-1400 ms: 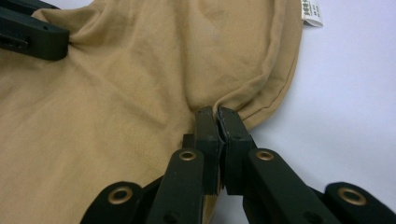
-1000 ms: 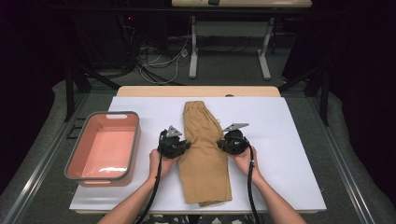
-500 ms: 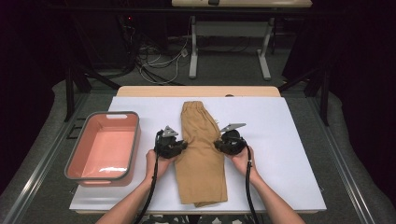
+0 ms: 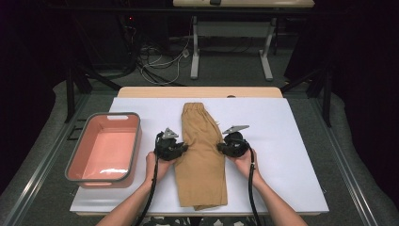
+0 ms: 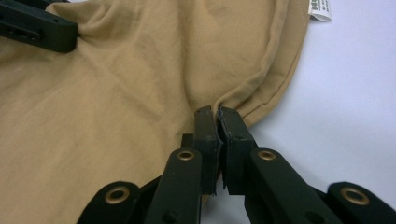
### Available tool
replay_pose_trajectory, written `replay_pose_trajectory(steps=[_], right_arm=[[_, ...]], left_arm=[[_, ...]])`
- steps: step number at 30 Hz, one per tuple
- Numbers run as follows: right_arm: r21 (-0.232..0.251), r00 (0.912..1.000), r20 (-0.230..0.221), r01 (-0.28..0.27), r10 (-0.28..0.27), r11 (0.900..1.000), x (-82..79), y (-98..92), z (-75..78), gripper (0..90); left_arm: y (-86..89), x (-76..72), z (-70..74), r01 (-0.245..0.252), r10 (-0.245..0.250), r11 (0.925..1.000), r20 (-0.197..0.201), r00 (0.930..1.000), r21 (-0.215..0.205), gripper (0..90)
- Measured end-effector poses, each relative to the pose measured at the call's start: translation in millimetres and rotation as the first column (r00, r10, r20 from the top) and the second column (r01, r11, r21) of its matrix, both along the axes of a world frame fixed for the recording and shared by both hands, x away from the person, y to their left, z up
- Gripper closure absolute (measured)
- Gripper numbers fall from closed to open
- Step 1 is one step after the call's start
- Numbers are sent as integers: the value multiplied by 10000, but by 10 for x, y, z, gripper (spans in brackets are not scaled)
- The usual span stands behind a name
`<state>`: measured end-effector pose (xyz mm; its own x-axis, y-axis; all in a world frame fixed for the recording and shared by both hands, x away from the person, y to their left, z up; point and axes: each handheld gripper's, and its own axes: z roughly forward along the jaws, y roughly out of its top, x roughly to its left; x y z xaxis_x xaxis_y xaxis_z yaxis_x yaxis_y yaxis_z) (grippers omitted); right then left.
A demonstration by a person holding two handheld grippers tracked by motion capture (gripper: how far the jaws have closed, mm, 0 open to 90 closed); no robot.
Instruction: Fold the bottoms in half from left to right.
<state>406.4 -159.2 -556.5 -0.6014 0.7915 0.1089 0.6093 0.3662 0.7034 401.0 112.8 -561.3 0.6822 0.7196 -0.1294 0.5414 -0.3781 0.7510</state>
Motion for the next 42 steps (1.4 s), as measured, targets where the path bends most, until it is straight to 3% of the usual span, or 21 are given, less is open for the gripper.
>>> replay_pose_trajectory(steps=[3,8,15,26,34,42], right_arm=[[60,9999,119,43,-44,10000,3,-19,0,819],[169,9989,434,145,-152,9998,-10,-91,48,595],[414,9989,440,128,-147,9991,10,-153,72,352],[624,9992,390,-13,-11,9981,66,-177,136,162],[770,9991,404,-155,124,9969,125,-144,153,122],[788,9992,401,-56,25,9969,191,-129,154,106]], left_arm=[[7,2,8,-21,21,10000,38,10000,-63,724],[23,12,54,-170,169,9995,-44,9998,-254,427],[19,36,90,-243,241,9995,-115,9996,-180,192],[-7,99,142,-539,535,9979,-129,9985,-351,73],[5,159,191,-717,716,9970,-43,9974,-300,38],[3,243,197,-991,984,9947,-231,9949,-288,10]])
